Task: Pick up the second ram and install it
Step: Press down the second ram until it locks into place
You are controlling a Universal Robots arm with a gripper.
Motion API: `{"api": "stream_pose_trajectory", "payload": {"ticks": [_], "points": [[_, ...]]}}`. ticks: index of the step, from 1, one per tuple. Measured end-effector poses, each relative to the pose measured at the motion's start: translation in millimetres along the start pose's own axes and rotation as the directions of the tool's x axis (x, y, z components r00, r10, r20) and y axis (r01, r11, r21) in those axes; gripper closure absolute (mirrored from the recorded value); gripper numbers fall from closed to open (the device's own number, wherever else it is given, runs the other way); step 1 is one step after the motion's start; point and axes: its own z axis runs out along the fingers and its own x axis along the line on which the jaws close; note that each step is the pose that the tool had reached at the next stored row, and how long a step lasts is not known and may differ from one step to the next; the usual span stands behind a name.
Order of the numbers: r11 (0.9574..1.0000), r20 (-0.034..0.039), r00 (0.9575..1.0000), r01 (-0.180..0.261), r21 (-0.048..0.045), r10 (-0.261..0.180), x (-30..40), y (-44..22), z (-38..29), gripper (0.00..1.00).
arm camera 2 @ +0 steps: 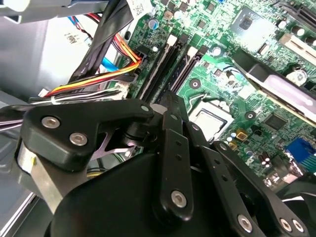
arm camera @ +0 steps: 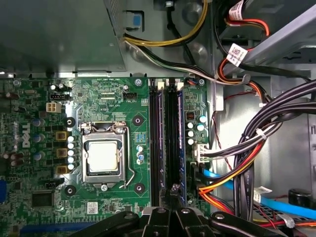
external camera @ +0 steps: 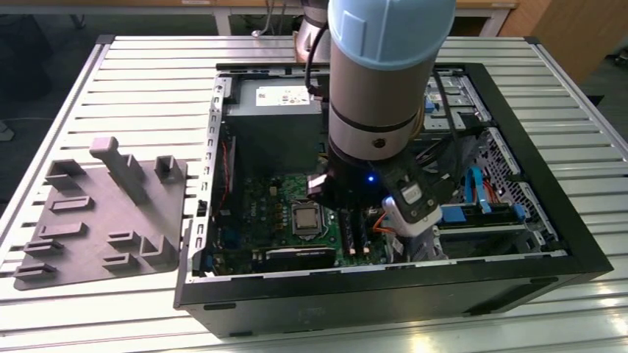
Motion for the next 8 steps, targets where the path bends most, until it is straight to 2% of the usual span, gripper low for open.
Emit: {"api": "stream_pose_trajectory", "payload": {"ticks": [8], "points": [[1.0,0.0001,1.0,0.0,-0.0004,0.0,-0.3,0.3,-4.4,0.89]]}}
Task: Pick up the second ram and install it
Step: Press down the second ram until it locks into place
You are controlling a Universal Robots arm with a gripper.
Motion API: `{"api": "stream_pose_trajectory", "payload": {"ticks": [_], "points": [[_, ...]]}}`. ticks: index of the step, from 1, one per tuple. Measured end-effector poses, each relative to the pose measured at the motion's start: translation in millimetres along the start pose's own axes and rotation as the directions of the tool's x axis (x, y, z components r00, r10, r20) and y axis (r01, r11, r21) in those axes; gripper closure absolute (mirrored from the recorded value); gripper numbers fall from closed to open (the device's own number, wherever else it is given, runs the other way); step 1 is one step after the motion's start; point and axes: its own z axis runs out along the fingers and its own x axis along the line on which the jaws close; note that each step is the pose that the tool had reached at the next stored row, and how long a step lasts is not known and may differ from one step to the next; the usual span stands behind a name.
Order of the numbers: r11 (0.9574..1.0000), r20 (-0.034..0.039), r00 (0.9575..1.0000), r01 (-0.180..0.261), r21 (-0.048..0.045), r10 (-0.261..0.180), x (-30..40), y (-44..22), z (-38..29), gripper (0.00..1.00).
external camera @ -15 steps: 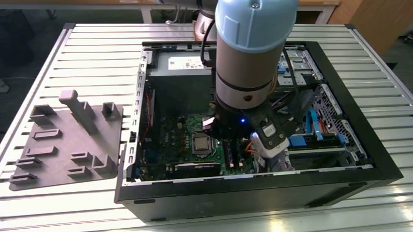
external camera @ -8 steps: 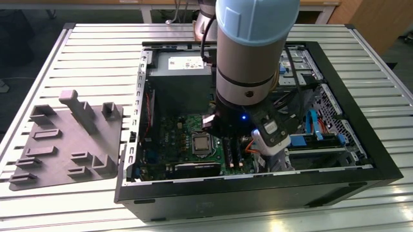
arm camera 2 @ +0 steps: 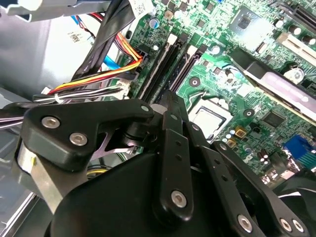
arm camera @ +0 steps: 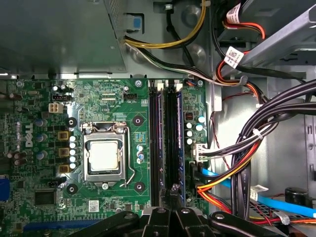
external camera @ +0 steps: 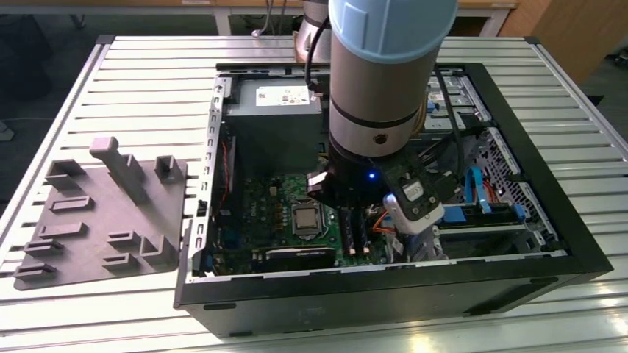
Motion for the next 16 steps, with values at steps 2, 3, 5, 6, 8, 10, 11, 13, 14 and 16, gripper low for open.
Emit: {"api": "stream_pose_trajectory", "payload": {"ticks": [2,3,5,6,8,10,11,13,14,16], "points": [[1.0,-0.0001,1.0,0.0,0.0003,0.0,0.0,0.0,-0.3,0.89],[1.0,-0.0001,1.0,0.0,0.0003,0.0,0.0,0.0,-0.4,0.89],[1.0,-0.0001,1.0,0.0,0.0004,0.0,0.0,0.0,-0.5,0.89],[1.0,-0.0002,1.0,0.0,0.0005,0.0,-0.1,0.2,-0.6,0.89],[1.0,-0.0001,1.0,0.0,0.0005,0.0,0.0,1.1,-0.5,0.89],[1.0,-0.0002,1.0,0.0,0.0005,0.0,0.1,2.5,-0.4,0.89],[1.0,-0.0001,1.0,0.0,0.0004,0.0,0.1,3.3,-0.3,0.89],[1.0,0.0,1.0,0.0,0.0004,0.0,0.3,5.7,-0.2,0.89],[1.0,-0.0001,1.0,0.0,0.0004,0.0,0.3,6.9,-0.1,0.89],[1.0,-0.0001,1.0,0.0,0.0003,0.0,0.4,9.3,0.0,0.89]]}}
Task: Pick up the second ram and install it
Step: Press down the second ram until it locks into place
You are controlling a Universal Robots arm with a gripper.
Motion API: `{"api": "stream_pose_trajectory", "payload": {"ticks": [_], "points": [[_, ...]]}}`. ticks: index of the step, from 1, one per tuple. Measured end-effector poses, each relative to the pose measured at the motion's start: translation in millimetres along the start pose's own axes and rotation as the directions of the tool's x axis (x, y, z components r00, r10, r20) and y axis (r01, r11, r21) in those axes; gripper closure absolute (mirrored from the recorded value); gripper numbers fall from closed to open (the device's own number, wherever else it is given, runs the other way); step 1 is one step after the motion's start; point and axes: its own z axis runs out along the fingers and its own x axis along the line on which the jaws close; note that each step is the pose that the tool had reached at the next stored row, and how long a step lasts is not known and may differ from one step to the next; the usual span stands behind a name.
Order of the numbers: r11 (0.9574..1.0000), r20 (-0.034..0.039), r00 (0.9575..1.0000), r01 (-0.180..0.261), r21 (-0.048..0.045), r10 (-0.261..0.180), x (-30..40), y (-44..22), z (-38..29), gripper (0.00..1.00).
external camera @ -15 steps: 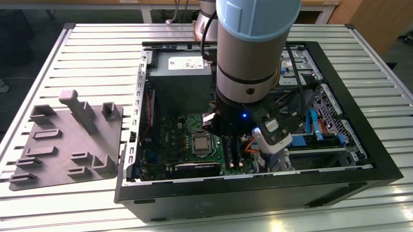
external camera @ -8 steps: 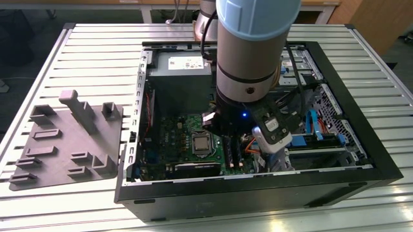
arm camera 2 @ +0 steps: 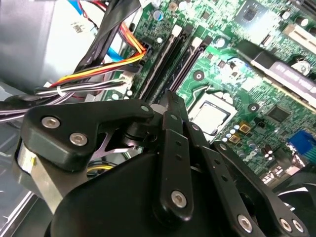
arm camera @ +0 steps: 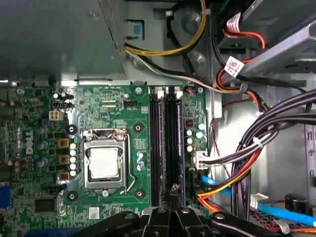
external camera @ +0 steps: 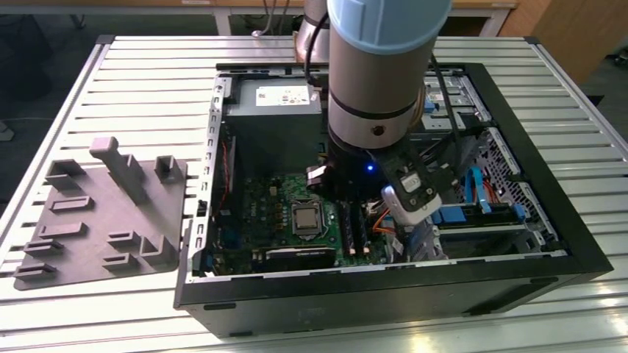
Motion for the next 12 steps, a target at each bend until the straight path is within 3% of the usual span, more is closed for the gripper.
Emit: {"api": "stream_pose_trajectory", "payload": {"ticks": [8,12], "points": [[1.0,0.0,1.0,0.0,-0.0001,0.0,0.4,9.6,0.5,0.89],[1.0,0.0,1.0,0.0,0.0,0.0,0.5,10.6,0.5,0.89]]}}
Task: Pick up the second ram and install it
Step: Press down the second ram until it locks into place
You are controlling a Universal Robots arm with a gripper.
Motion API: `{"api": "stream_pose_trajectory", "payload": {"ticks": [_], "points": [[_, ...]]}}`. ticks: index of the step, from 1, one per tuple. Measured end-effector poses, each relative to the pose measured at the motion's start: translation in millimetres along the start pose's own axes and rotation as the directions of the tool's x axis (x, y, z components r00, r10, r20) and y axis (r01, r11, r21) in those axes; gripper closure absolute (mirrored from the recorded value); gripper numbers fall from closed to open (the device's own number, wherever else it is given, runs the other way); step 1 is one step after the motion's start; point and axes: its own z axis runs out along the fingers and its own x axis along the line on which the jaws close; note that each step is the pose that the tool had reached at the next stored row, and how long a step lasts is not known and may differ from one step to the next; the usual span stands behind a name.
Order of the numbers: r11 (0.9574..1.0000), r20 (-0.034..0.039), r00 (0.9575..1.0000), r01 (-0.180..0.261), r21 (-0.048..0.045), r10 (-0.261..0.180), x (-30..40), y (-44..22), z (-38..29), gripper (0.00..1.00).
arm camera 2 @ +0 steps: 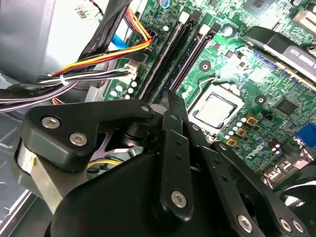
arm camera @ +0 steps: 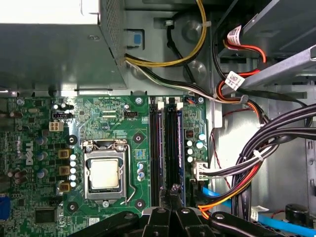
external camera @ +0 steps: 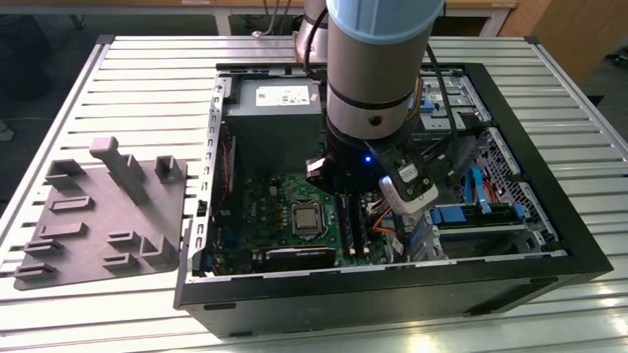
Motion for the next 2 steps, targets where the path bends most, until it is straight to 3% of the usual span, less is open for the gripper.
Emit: {"api": "stream_pose_trajectory", "payload": {"ticks": [2], "points": [[1.0,0.0,1.0,0.0,0.0,0.0,0.0,0.0,0.0,0.89]]}}
